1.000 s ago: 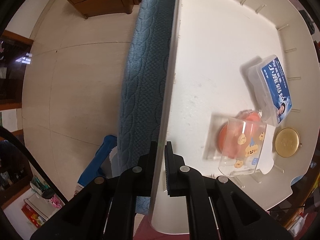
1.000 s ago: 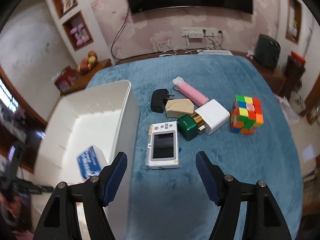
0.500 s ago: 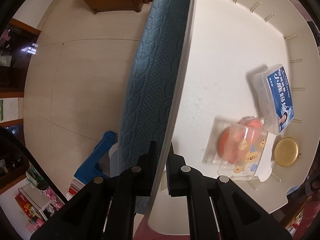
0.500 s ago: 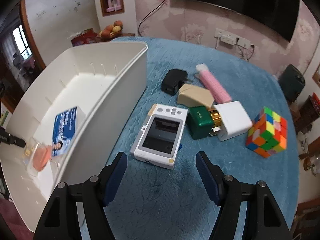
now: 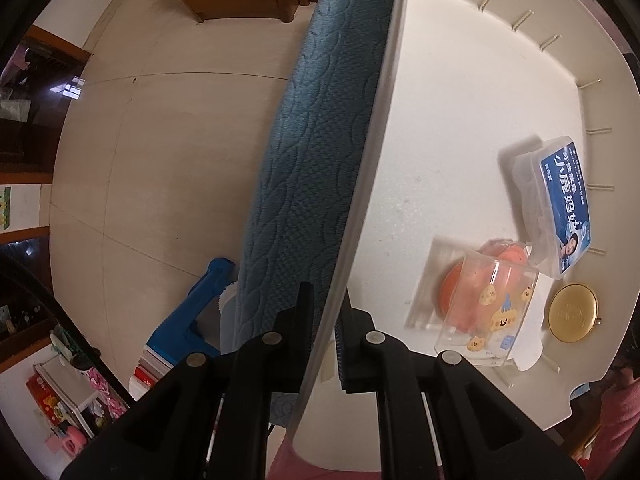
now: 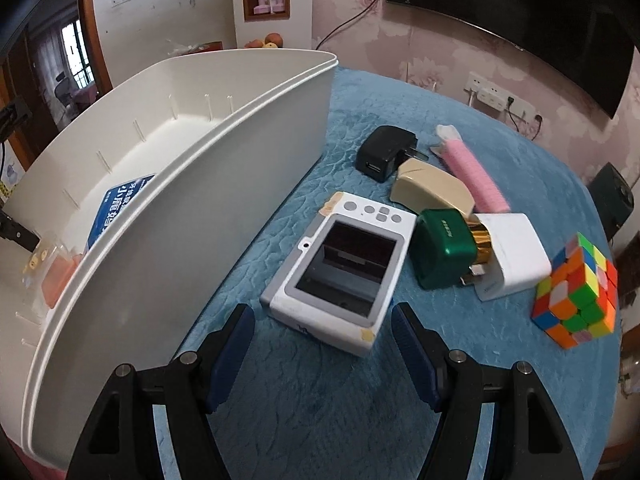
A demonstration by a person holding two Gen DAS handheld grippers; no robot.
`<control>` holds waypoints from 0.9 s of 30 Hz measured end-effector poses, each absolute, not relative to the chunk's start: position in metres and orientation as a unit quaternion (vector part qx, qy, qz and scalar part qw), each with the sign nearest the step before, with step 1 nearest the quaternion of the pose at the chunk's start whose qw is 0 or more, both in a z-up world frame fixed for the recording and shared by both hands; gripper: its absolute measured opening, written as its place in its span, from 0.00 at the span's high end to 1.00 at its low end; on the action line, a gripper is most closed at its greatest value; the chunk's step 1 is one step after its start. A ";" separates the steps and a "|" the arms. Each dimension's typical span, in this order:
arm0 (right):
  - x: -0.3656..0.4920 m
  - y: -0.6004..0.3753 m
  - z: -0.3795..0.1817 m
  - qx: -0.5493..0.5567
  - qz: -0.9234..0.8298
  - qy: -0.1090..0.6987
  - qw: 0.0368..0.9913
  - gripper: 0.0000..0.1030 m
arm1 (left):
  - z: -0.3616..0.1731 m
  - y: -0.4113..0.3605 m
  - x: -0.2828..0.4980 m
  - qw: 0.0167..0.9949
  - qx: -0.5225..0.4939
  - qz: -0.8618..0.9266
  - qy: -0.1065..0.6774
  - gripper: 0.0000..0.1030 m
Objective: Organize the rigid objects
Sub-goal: 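Move the right tool to the white handheld device with a screen, then close the right tool on the white device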
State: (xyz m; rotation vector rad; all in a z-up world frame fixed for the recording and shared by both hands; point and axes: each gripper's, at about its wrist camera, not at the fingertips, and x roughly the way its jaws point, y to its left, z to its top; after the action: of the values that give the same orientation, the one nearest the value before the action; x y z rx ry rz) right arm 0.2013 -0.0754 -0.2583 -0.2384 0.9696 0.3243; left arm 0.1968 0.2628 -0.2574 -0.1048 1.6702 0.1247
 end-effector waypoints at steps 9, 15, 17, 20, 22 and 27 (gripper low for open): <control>0.212 -0.078 -0.261 -0.104 0.144 0.461 0.869 0.32 | -0.257 0.262 0.198 0.667 -0.046 0.058 0.741 0.88; 0.213 -0.075 -0.261 -0.111 0.138 0.462 0.869 0.35 | -0.258 0.262 0.197 0.667 -0.043 0.057 0.742 0.88; 0.212 -0.076 -0.260 -0.108 0.136 0.466 0.868 0.35 | -0.258 0.261 0.197 0.667 -0.041 0.056 0.742 0.88; 0.209 -0.075 -0.259 -0.109 0.133 0.469 0.867 0.38 | -0.260 0.259 0.197 0.667 -0.037 0.054 0.742 0.88; 0.205 -0.075 -0.259 -0.114 0.129 0.470 0.865 0.41 | -0.261 0.257 0.198 0.666 -0.036 0.054 0.743 0.88; 0.190 -0.080 -0.257 -0.120 0.116 0.475 0.864 0.44 | -0.263 0.254 0.199 0.663 -0.028 0.045 0.747 0.88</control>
State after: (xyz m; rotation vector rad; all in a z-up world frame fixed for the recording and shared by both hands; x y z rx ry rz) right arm 0.1901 -0.0801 -0.2572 -0.2521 0.9964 0.2440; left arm 0.1993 0.2538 -0.2625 -0.0640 1.6873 0.1024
